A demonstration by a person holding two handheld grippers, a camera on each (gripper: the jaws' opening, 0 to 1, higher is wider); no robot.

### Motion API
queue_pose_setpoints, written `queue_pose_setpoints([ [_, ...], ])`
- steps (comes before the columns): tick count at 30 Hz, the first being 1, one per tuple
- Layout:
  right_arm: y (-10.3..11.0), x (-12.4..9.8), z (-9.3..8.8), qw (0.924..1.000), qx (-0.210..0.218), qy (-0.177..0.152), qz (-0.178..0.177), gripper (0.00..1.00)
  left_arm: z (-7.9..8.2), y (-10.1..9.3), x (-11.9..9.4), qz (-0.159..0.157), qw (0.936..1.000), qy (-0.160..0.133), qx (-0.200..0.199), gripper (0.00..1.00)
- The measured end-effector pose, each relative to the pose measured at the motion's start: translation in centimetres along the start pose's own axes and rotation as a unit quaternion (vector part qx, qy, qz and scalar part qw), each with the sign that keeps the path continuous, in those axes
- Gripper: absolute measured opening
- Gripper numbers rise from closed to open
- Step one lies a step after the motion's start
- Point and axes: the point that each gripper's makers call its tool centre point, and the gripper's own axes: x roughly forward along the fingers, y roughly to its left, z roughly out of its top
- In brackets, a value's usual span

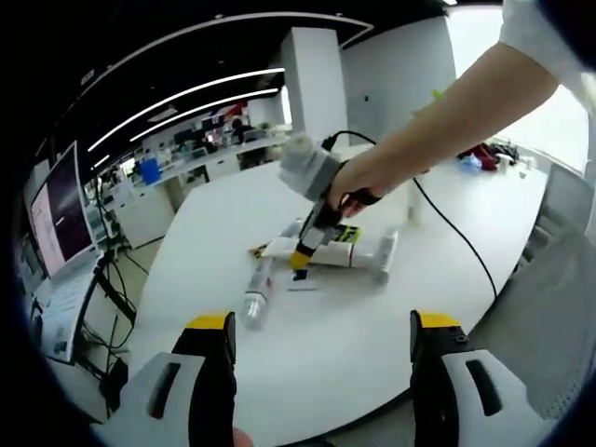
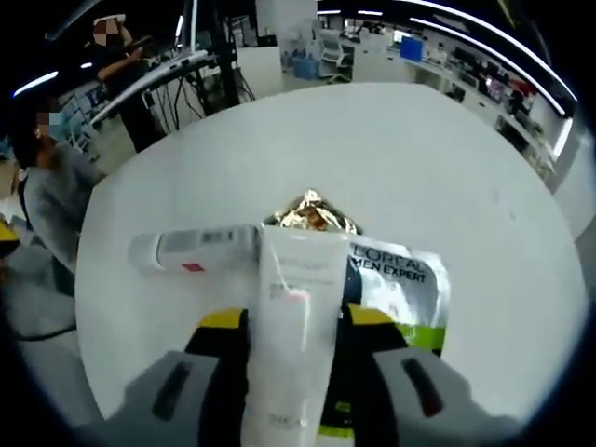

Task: Arrange the skincare products in the storage area until every visible bottle or jar stands upright without overlapping.

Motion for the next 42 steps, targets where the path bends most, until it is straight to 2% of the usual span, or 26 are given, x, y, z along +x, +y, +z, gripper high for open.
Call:
queue_pose_setpoints([
  [11, 0.0, -1.2, -0.1, 0.9997, 0.019, -0.017, -0.003, 0.35, 0.1, 0.0, 0.0, 0.0, 1.0, -0.001, 0.0, 0.74],
  [23, -0.4, -4.8, 0.7, 0.9957, 0.042, -0.083, -0.01, 0.34, 0.1, -0.3, 0.0, -0.007, 1.0, -0.004, 0.002, 0.73],
  [36, -0.9, -8.6, 0.9, 0.9861, 0.082, -0.141, -0.029, 0.34, 0.2, -0.7, 0.1, -0.016, 0.9998, -0.007, 0.002, 0.73],
  [42, -0.6, -10.6, 0.8, 0.9772, 0.105, -0.18, -0.04, 0.34, 0.1, -1.0, 0.1, -0.029, 0.9995, -0.003, -0.005, 0.73],
])
